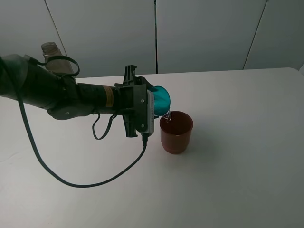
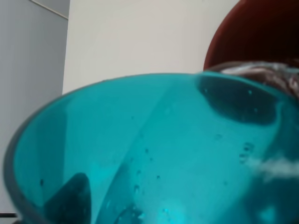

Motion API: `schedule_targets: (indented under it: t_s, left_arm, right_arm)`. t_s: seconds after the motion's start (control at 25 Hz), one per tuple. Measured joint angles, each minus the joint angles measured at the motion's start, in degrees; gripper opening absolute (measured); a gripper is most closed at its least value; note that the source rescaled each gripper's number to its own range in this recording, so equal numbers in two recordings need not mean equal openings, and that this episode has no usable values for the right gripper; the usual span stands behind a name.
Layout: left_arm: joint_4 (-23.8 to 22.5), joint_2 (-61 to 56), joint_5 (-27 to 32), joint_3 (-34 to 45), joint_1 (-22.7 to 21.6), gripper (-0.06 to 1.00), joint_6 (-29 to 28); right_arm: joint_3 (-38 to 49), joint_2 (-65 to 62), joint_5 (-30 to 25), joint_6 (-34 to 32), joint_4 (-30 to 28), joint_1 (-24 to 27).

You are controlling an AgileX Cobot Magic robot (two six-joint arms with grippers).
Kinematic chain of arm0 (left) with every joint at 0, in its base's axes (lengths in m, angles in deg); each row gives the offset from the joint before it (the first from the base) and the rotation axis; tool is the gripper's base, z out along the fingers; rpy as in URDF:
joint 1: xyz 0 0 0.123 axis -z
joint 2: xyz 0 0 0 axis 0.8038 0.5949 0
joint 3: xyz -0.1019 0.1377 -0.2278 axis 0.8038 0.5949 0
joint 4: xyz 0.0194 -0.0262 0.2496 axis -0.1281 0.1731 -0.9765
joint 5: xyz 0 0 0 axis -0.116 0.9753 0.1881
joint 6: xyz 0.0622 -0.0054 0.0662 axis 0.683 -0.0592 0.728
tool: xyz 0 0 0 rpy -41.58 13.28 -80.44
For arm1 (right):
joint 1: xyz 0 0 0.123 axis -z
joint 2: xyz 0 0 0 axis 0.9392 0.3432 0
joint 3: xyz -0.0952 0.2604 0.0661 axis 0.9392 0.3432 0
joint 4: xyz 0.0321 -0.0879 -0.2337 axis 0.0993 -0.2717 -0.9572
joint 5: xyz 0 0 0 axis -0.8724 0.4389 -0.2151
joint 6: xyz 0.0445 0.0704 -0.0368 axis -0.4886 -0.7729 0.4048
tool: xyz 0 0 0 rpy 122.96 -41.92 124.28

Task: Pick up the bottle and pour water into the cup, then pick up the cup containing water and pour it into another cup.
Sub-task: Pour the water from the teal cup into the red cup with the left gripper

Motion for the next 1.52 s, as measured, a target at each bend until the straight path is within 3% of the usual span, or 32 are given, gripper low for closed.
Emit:
schedule_targets:
  t_s: [0.44, 1.52]
  left_arm:
    - [0.12, -3.53, 5.67, -0.23, 0.49, 0.07, 2.48]
    - [-1.15, -5.84, 10.14, -0.35, 0.83, 0.07, 3.42]
  right_arm:
    - [0.0, 0.0, 0.0, 0.0, 0.0, 0.0]
    - [0.0, 0.0, 0.0, 0.0, 0.0, 0.0]
